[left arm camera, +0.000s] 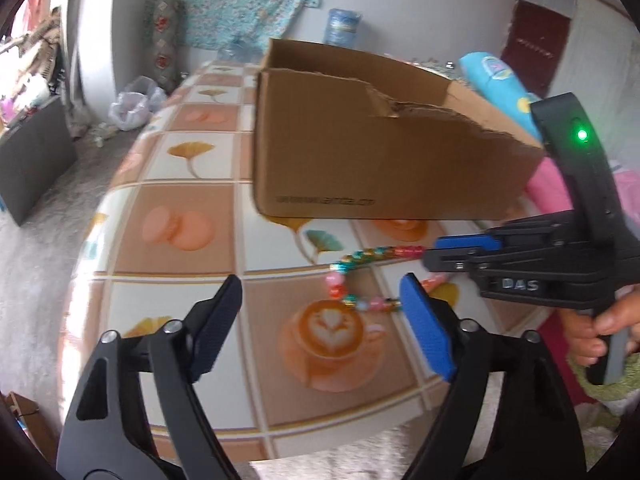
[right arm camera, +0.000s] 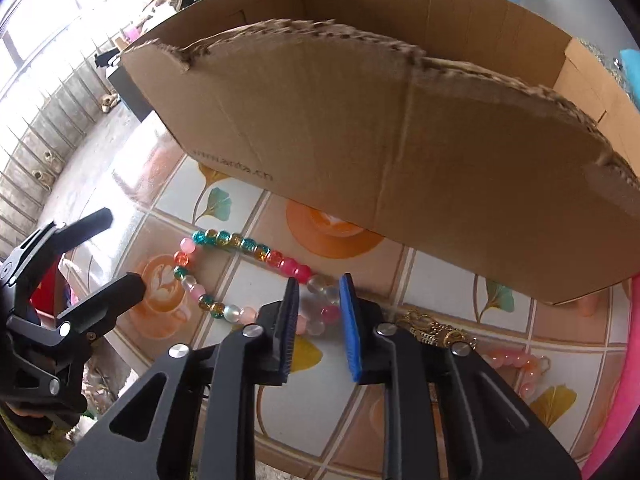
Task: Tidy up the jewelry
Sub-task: 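Close the right gripper on the multicolour bead bracelet and lift it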
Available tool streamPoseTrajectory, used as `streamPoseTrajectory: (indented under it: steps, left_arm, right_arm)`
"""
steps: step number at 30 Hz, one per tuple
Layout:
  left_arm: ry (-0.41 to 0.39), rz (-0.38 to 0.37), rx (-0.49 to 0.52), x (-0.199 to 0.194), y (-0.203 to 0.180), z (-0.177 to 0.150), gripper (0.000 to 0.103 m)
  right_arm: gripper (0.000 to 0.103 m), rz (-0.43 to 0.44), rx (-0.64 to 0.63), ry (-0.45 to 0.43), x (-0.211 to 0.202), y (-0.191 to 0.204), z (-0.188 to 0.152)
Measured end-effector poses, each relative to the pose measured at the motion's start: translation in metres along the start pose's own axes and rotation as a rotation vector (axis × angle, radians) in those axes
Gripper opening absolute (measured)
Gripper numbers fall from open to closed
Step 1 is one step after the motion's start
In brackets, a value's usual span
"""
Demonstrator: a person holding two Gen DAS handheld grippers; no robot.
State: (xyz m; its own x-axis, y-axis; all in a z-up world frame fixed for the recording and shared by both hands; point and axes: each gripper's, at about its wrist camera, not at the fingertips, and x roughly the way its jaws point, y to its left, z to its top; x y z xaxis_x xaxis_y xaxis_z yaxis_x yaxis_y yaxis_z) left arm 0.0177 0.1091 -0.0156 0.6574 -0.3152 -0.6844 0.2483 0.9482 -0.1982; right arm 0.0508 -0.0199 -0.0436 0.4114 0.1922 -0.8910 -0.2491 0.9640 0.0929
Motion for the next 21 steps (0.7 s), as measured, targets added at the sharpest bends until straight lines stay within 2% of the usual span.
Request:
streamPoseTrajectory:
  steps: [4, 9, 11, 14, 21]
  left_arm:
    - [0.035, -0.052, -0.006, 0.012, -0.004, 0.004, 0.051]
    - [0.102, -0.011, -0.002, 0.032, -0.003, 0.008, 0.030]
    - [0.106, 0.009, 0.009, 0.035, -0.005, 0.010, 0.027]
    - [0.114, 0.036, 0.035, 0.038, -0.010, 0.011, 0.014]
    - [0.186, 0.092, 0.031, 0.042, -0.018, 0.020, 0.010]
  right_arm:
    - [0.015, 0.020, -0.007, 0.004, -0.001, 0.006, -0.006]
    - [0.013, 0.048, 0.007, 0.001, -0.003, 0.009, -0.012]
    - [0.013, 0.061, 0.016, -0.007, -0.003, 0.009, -0.014]
    - [0.013, 0.080, 0.025, -0.018, -0.006, -0.001, -0.015]
    - [0.013, 0.106, 0.028, -0.017, -0.011, -0.023, -0.014]
